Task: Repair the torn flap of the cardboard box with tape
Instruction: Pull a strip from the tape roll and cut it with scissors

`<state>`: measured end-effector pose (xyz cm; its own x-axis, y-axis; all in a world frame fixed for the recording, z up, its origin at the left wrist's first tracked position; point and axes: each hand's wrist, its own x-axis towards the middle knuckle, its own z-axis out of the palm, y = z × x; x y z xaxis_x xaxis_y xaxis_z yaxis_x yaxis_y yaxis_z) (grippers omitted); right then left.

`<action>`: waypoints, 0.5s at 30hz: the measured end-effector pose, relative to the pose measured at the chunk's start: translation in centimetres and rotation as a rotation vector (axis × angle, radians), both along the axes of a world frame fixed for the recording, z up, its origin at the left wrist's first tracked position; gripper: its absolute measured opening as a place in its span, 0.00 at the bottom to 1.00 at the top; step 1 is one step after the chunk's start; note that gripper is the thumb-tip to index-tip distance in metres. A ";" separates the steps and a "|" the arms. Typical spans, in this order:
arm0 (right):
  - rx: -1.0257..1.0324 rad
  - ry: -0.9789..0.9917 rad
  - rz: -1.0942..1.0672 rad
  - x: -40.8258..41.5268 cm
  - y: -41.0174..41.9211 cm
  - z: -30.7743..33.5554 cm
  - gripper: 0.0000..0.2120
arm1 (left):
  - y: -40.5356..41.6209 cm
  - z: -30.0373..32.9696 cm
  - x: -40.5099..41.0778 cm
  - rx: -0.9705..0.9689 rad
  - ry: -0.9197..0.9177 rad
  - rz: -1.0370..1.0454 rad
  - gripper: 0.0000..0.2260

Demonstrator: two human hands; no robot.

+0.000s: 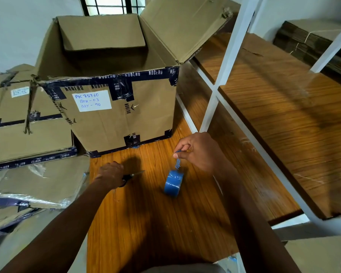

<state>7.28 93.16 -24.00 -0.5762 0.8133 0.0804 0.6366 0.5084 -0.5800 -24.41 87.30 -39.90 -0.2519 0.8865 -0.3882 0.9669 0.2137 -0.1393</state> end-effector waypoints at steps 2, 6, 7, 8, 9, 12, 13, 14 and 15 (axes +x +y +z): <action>0.000 0.004 -0.003 0.1 0.0 -0.1 0.05 | -0.1 0.4 -0.4 0.051 -0.010 -0.042 0.22; 0.003 0.003 -0.009 0.3 -0.1 0.0 0.05 | -0.2 1.5 -0.9 0.071 -0.030 -0.221 0.34; 0.005 0.000 -0.008 0.4 -0.1 0.0 0.05 | -0.2 1.8 -0.8 0.078 -0.011 -0.250 0.36; 0.005 -0.003 -0.009 0.5 -0.2 0.1 0.05 | -0.2 2.1 -0.7 0.095 0.008 -0.272 0.37; 0.002 -0.004 -0.012 0.5 -0.3 0.2 0.05 | -0.2 2.3 -0.6 0.115 0.026 -0.288 0.38; -0.001 0.001 -0.019 0.6 -0.4 0.3 0.05 | -0.3 2.7 -0.1 0.156 0.068 -0.294 0.38; 0.000 0.002 -0.019 0.7 -0.5 0.4 0.05 | -0.3 2.8 0.1 0.162 0.081 -0.296 0.38; 0.001 0.003 -0.019 0.7 -0.5 0.4 0.05 | -0.3 2.9 0.4 0.169 0.090 -0.300 0.38; 0.003 0.005 -0.020 0.7 -0.4 0.4 0.05 | -0.2 3.2 0.7 0.172 0.092 -0.303 0.37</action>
